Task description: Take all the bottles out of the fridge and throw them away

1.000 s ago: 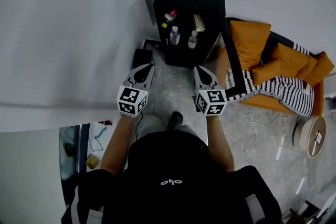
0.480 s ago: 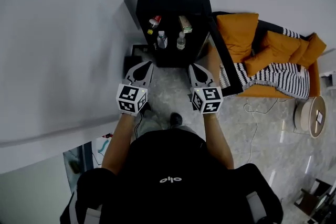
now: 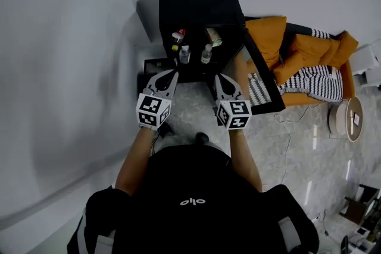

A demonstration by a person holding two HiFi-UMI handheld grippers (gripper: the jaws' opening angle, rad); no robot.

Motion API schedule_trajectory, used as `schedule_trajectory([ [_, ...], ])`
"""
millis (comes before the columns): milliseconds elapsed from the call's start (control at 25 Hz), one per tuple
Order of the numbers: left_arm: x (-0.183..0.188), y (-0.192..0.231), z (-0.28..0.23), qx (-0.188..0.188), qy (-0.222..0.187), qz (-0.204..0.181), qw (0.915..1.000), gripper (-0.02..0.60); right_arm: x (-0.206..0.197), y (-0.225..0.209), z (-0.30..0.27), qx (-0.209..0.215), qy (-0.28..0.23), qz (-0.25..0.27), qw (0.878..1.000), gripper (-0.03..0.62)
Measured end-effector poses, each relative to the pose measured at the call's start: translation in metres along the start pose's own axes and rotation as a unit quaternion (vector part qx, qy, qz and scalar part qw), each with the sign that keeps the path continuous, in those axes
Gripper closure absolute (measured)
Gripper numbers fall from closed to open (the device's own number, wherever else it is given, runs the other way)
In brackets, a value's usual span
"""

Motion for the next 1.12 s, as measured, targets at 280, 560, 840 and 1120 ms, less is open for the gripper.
schedule_trajectory([
  [280,-0.007,0.058,-0.006,-0.023,-0.005,0.016,0.9996,0.58,0.003,0.034,-0.037,-0.039,0.007,0.002,0.999,0.592],
  [560,-0.014,0.086,-0.007,-0.044,-0.016,0.03,0.9985,0.58,0.003,0.059,-0.06,-0.054,0.033,0.019,0.998,0.592],
  [840,-0.008,0.084,-0.017,-0.035,-0.014,0.015,0.9992,0.58,0.008,0.037,-0.07,-0.039,0.034,0.03,0.998,0.592],
  [1120,-0.004,0.053,-0.062,-0.023,-0.001,0.025,0.9994,0.58,0.009,-0.024,-0.076,-0.024,0.025,0.017,0.999,0.592],
])
Point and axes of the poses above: the fingertips, and each gripper's own axes: z backward along the fingers, y to its left, x out of its top, the point moved 10 cm from there along z, backward along the fingers, and after that the axes turned 8 degrees about x, right-handed, at the moved point
